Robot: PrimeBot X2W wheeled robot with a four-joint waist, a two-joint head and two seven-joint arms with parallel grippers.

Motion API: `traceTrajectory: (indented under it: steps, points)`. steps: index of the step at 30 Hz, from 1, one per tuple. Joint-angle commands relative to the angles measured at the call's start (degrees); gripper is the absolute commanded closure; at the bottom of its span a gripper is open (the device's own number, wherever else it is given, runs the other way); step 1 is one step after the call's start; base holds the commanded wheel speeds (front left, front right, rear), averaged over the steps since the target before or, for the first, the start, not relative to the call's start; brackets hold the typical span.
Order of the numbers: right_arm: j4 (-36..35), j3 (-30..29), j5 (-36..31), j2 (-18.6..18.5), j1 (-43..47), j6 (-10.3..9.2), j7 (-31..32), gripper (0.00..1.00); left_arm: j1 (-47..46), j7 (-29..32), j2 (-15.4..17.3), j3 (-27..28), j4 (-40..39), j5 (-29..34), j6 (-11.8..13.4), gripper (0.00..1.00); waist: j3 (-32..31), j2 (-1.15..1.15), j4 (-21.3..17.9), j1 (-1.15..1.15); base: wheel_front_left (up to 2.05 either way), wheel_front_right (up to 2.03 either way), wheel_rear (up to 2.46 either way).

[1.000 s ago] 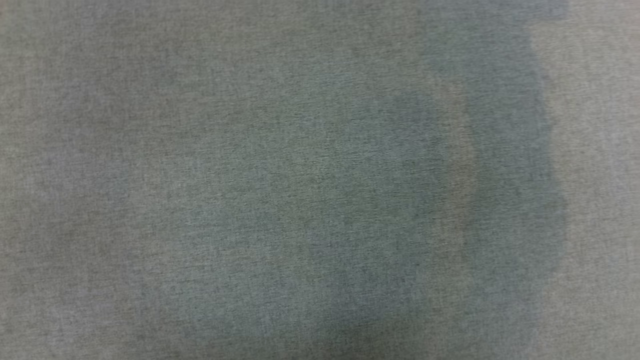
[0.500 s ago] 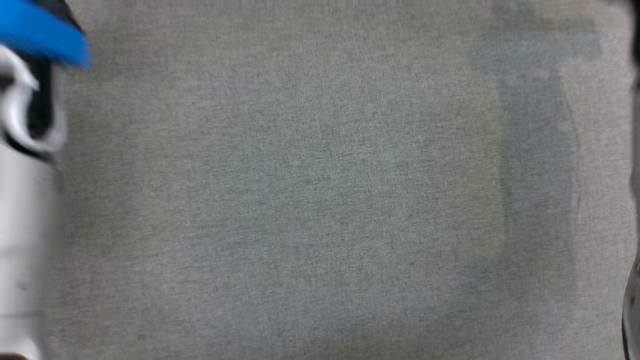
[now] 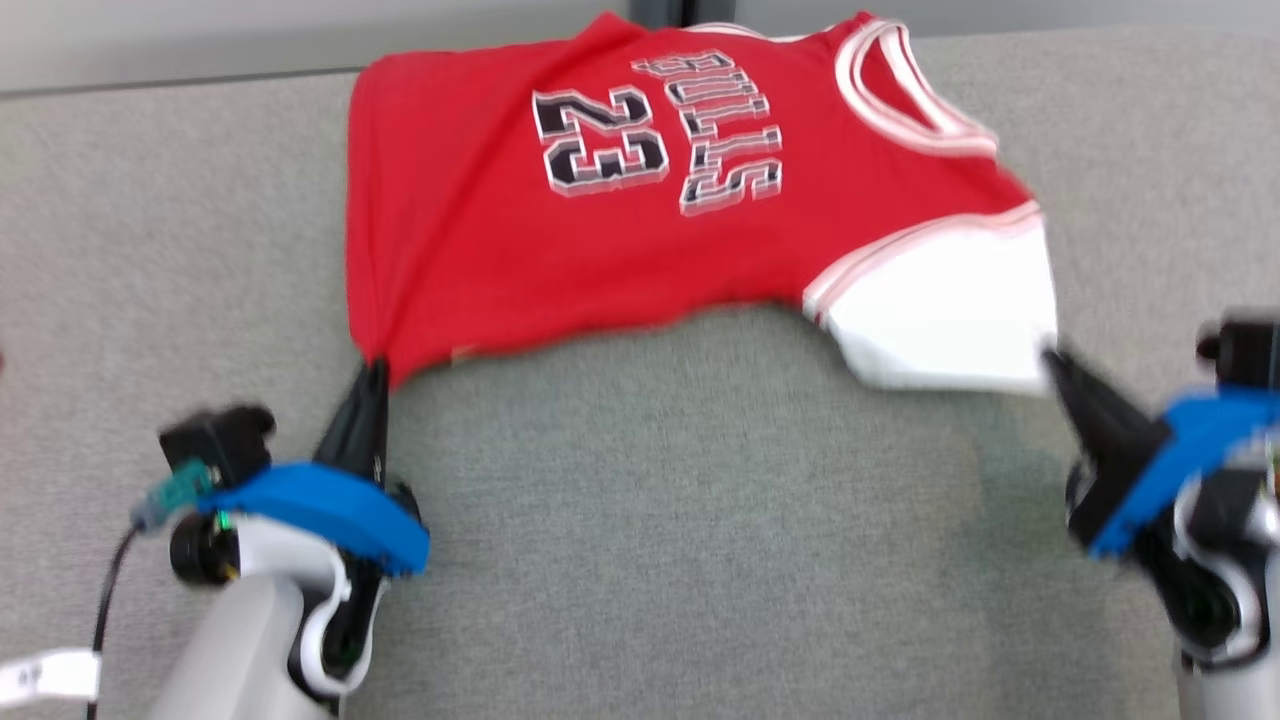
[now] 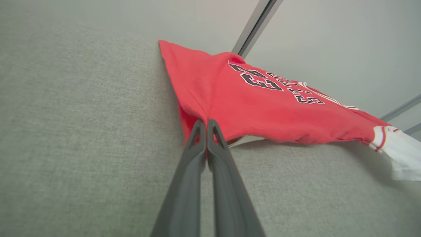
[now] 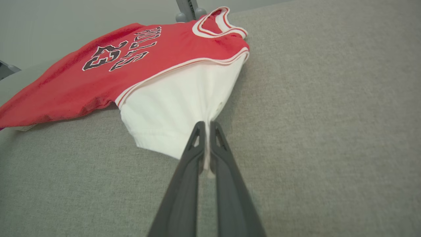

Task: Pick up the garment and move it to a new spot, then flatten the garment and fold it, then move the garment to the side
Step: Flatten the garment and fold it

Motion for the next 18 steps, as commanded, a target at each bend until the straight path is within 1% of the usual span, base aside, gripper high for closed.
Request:
traceTrajectory:
  steps: [1,5,9,13,18]
  points:
    - [-4.5,-1.6,-0.5,1.8,5.2,0.03,3.0,1.0,3.1,0.6,0.4,0.2,-1.7,-0.8,1.0,1.0,-2.7,0.0,-1.0,0.03,0.0,0.0,0.0]
    - [-17.0,-5.8,-2.0,5.4,17.5,0.03,11.5,1.0,11.5,3.1,1.3,0.8,-7.9,-2.5,3.8,1.0,-5.8,0.0,-0.6,0.03,0.0,0.0,0.0]
    - [-25.3,-8.6,-2.3,6.5,26.5,0.03,18.7,1.0,19.3,6.6,3.7,1.6,-15.5,-3.9,7.3,1.0,-8.0,0.0,-0.7,0.03,0.0,0.0,0.0]
    - [-29.0,-10.8,1.0,6.6,32.6,0.03,22.5,1.0,26.7,10.7,6.2,2.1,-23.5,-4.9,10.9,1.0,-8.8,0.0,-0.8,0.03,0.0,0.0,0.0]
    - [-30.3,-11.2,3.4,6.6,35.4,0.03,22.8,1.0,33.5,14.5,7.8,1.6,-32.1,-5.6,14.6,1.0,-8.9,0.0,-1.0,0.03,0.0,0.0,0.0]
